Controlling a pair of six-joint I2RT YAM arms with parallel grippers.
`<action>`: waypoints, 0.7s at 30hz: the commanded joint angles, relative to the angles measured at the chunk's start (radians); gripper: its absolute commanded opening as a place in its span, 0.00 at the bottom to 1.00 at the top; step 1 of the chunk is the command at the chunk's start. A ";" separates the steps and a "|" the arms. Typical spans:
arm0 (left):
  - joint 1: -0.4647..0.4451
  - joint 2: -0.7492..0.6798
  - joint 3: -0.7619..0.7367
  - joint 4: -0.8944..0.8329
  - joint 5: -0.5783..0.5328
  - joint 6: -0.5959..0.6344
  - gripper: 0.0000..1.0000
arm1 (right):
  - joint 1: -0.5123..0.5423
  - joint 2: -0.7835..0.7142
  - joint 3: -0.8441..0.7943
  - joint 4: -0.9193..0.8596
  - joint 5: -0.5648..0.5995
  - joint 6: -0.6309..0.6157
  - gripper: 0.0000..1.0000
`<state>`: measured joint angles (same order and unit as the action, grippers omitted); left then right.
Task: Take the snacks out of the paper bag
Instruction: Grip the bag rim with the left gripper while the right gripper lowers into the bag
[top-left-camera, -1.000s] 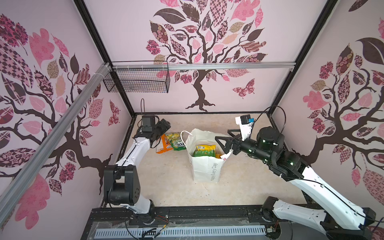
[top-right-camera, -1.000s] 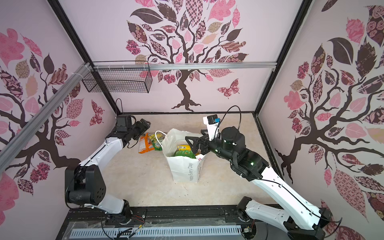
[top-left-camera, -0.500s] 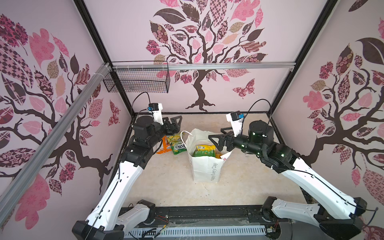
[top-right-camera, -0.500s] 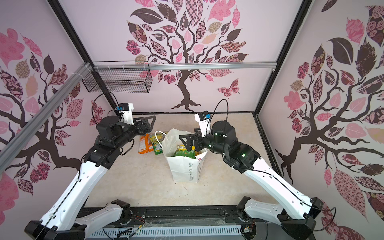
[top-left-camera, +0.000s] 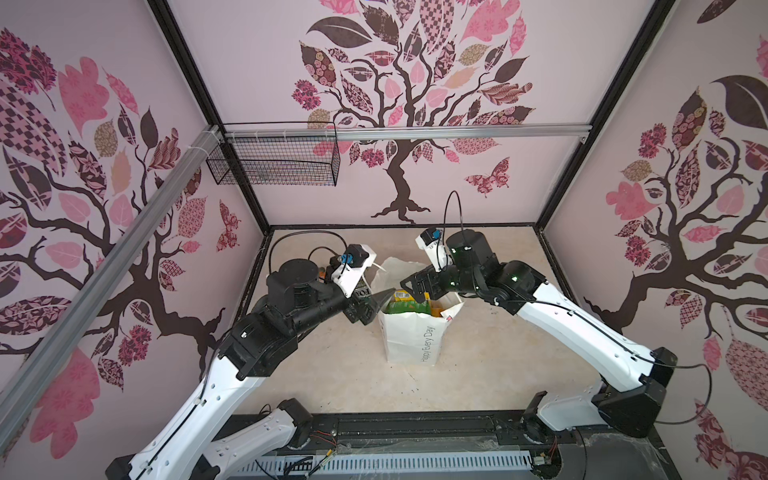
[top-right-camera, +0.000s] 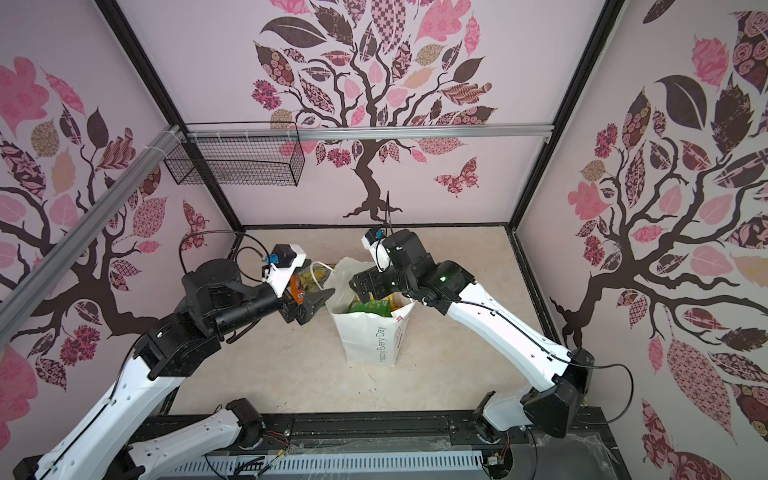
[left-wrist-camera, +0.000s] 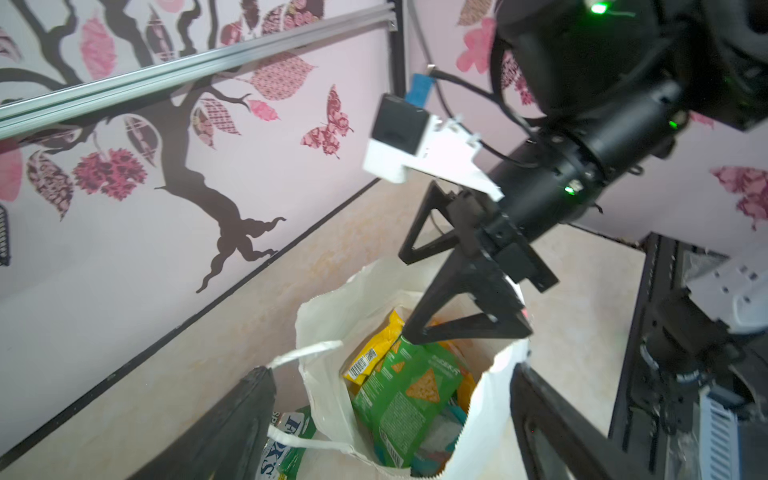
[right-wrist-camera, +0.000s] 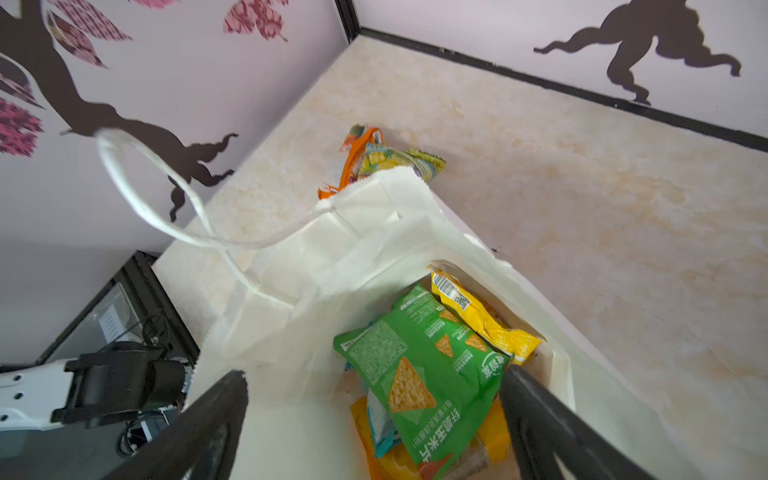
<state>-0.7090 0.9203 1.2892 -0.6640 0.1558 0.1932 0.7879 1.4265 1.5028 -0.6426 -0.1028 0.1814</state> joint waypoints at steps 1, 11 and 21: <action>-0.014 -0.010 0.027 -0.112 0.014 0.107 0.91 | 0.032 0.064 0.046 -0.090 0.040 -0.050 0.98; -0.014 -0.026 -0.032 -0.070 0.001 0.111 0.93 | 0.047 0.223 0.065 -0.126 0.012 -0.069 0.98; -0.017 -0.025 -0.040 -0.065 -0.003 0.116 0.94 | 0.046 0.290 0.027 -0.120 0.002 -0.070 0.99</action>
<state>-0.7208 0.8974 1.2766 -0.7422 0.1589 0.2958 0.8330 1.6783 1.5318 -0.7399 -0.0883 0.1261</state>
